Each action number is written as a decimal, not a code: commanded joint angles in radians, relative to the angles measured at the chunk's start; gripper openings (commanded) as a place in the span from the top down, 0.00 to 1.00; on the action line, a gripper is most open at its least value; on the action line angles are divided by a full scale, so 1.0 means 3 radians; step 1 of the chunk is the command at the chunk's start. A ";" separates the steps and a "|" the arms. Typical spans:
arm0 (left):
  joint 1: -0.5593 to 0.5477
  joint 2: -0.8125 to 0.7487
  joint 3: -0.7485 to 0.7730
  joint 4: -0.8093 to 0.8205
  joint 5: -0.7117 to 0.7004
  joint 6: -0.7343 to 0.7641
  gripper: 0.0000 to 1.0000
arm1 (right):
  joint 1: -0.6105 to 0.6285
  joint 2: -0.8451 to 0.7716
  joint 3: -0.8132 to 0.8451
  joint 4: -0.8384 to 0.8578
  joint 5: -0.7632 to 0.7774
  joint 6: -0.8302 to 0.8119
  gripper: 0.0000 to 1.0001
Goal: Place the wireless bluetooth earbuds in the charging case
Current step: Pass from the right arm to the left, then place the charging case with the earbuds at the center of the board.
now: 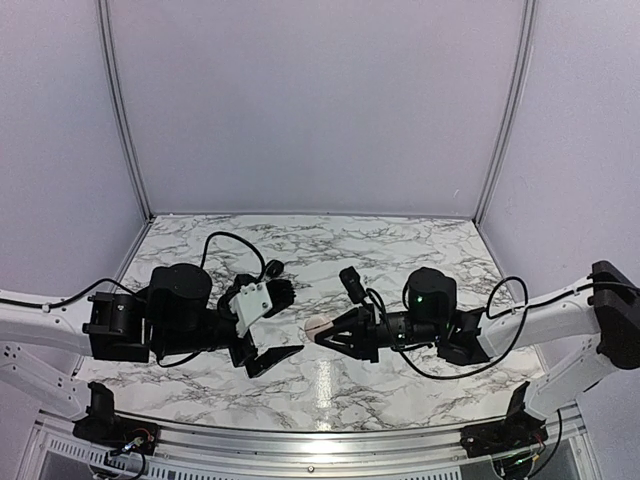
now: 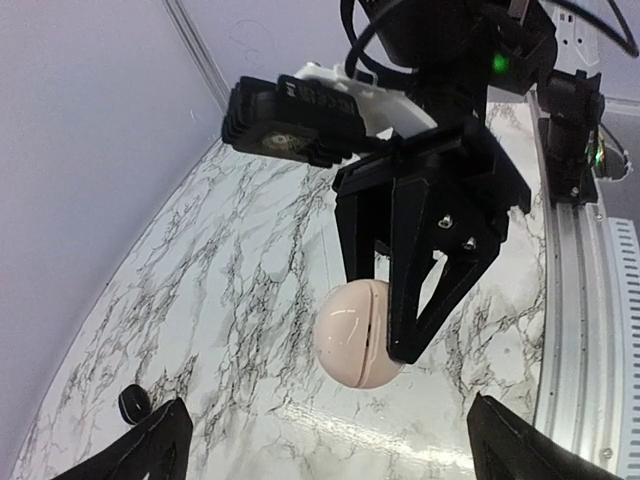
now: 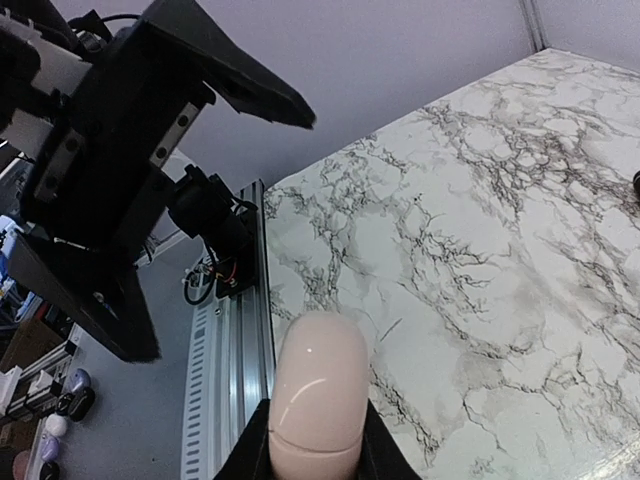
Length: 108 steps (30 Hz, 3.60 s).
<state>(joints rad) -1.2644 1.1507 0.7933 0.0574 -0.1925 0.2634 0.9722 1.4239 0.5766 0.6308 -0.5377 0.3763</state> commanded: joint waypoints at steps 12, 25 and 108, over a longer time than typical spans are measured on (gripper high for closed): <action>-0.0085 0.0768 0.0390 0.0097 -0.0184 0.0705 0.10 | -0.0016 0.0140 0.0200 0.0226 -0.0094 0.0529 1.00; -0.0182 0.1012 0.0563 0.0108 -0.0563 0.0893 0.36 | -0.0014 0.0112 0.0108 0.0358 -0.0129 0.0671 1.00; 0.2343 0.3015 0.1957 -0.1275 0.0786 -0.1072 0.33 | -0.0835 -0.1492 -0.0445 -0.0556 0.0333 0.0044 0.02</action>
<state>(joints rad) -0.5682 2.0567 1.3586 -0.2653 0.0441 -0.0635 0.7300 1.0058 0.4328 0.4873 -0.4522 0.3973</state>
